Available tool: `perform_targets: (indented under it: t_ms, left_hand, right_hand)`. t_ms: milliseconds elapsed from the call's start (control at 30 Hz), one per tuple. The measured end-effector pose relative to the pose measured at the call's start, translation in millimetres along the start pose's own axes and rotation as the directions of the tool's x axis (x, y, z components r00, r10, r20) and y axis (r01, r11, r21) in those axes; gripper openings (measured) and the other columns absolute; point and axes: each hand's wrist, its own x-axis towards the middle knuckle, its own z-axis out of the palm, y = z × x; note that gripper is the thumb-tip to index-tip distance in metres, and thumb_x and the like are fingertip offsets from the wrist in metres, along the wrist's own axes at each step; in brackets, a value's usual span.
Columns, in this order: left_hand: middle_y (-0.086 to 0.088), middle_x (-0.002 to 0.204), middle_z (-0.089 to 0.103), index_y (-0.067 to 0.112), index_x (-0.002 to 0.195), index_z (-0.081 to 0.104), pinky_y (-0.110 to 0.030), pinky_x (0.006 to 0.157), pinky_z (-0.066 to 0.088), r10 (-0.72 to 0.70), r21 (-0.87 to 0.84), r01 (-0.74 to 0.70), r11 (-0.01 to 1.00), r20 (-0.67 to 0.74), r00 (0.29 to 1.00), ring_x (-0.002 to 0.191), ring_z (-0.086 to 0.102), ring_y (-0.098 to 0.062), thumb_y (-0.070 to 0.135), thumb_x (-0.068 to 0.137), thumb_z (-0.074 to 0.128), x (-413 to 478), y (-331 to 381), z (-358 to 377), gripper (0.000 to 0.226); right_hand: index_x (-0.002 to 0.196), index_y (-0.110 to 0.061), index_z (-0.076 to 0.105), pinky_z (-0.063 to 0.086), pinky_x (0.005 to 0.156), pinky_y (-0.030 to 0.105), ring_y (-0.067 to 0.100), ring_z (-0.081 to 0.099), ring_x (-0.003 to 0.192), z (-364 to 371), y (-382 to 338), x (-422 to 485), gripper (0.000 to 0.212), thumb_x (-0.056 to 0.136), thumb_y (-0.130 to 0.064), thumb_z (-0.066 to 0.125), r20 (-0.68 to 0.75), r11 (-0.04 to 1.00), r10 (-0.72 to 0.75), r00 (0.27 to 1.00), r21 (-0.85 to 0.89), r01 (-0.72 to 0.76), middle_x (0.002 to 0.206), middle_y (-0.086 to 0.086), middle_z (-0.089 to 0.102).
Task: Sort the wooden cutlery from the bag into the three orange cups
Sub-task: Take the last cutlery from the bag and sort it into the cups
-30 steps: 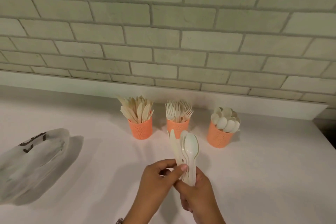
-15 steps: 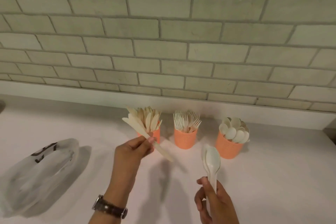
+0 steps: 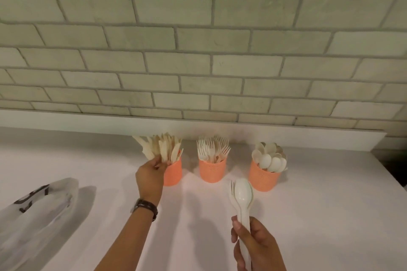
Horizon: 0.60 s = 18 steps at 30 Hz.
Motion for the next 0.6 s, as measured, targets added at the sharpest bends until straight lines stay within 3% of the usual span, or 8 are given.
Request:
perform_targets:
  t_ms: [67, 133, 233, 300, 367, 467, 600]
  left_hand:
    - [-0.009, 0.089, 0.071, 0.010, 0.120, 0.063, -0.019, 0.073, 0.038, -0.021, -0.081, 0.020, 0.997, -0.008, 1.000, 0.080, 0.059, -0.014, 0.014, 0.084, 0.065, -5, 7, -5, 0.036]
    - [-0.002, 0.079, 0.065, 0.011, 0.125, 0.059, -0.012, 0.071, 0.038, -0.056, -0.157, 0.048, 0.986, -0.046, 0.997, 0.074, 0.058, -0.009, 0.014, 0.083, 0.066, -17, 13, -12, 0.042]
    - [0.002, 0.100, 0.065, 0.013, 0.121, 0.060, -0.004, 0.062, 0.042, -0.031, -0.243, 0.009, 0.970, -0.086, 0.996, 0.077, 0.059, -0.004, 0.016, 0.083, 0.068, -52, 21, -21, 0.039]
    - [0.001, 0.104, 0.066, 0.016, 0.111, 0.064, 0.002, 0.062, 0.041, -0.010, -0.252, 0.000, 0.968, -0.039, 0.999, 0.077, 0.060, -0.003, 0.015, 0.084, 0.066, -81, 28, -25, 0.027]
    - [0.003, 0.088, 0.069, 0.021, 0.094, 0.068, 0.004, 0.062, 0.039, 0.001, -0.265, 0.008, 0.964, 0.032, 0.999, 0.071, 0.061, 0.000, 0.012, 0.084, 0.066, -111, 36, -28, 0.014]
    - [0.020, 0.067, 0.066, 0.020, 0.068, 0.068, 0.000, 0.057, 0.042, 0.052, -0.317, 0.005, 0.948, 0.169, 0.984, 0.062, 0.058, 0.006, -0.002, 0.076, 0.071, -145, 45, -30, 0.023]
    - [0.021, 0.050, 0.056, 0.027, 0.052, 0.066, -0.005, 0.050, 0.039, 0.087, -0.292, -0.001, 0.956, 0.281, 0.956, 0.047, 0.049, 0.000, 0.000, 0.068, 0.077, -169, 50, -25, 0.034]
  right_hand:
    - [0.090, -0.003, 0.066, 0.025, 0.037, 0.017, 0.019, 0.035, 0.030, 0, -2, -1, 0.013, 0.088, -0.015, 0.060, 0.018, 0.998, 0.026, 0.999, 0.059, -0.027, 0.061, 0.011, 0.054]
    - [0.095, -0.007, 0.068, 0.022, 0.037, 0.014, 0.015, 0.031, 0.029, -1, -6, -2, 0.016, 0.090, -0.017, 0.058, 0.030, 0.992, 0.049, 0.998, 0.116, -0.052, 0.059, 0.010, 0.053]
    - [0.098, -0.010, 0.071, 0.019, 0.039, 0.011, 0.012, 0.025, 0.027, -3, -8, -2, 0.022, 0.093, -0.020, 0.052, 0.036, 0.979, 0.071, 0.997, 0.191, -0.076, 0.054, 0.008, 0.050]
    - [0.101, -0.013, 0.071, 0.018, 0.039, 0.010, 0.012, 0.024, 0.027, -2, -8, -2, 0.026, 0.094, -0.023, 0.048, 0.034, 0.968, 0.087, 0.996, 0.235, -0.092, 0.055, 0.008, 0.050]
    - [0.104, -0.014, 0.068, 0.019, 0.038, 0.010, 0.012, 0.024, 0.026, -1, -8, -3, 0.027, 0.095, -0.025, 0.044, 0.049, 0.956, 0.099, 0.994, 0.273, -0.109, 0.055, 0.010, 0.051]
    - [0.101, -0.003, 0.057, 0.021, 0.036, 0.012, 0.014, 0.027, 0.025, 0, -8, -4, 0.026, 0.094, -0.025, 0.044, 0.024, 0.951, 0.117, 0.993, 0.286, -0.119, 0.052, 0.014, 0.052]
    - [0.101, -0.003, 0.058, 0.022, 0.040, 0.021, 0.019, 0.034, 0.035, 4, -12, -13, 0.023, 0.093, -0.022, 0.049, -0.010, 0.983, 0.081, 0.997, 0.166, -0.078, 0.049, 0.010, 0.053]
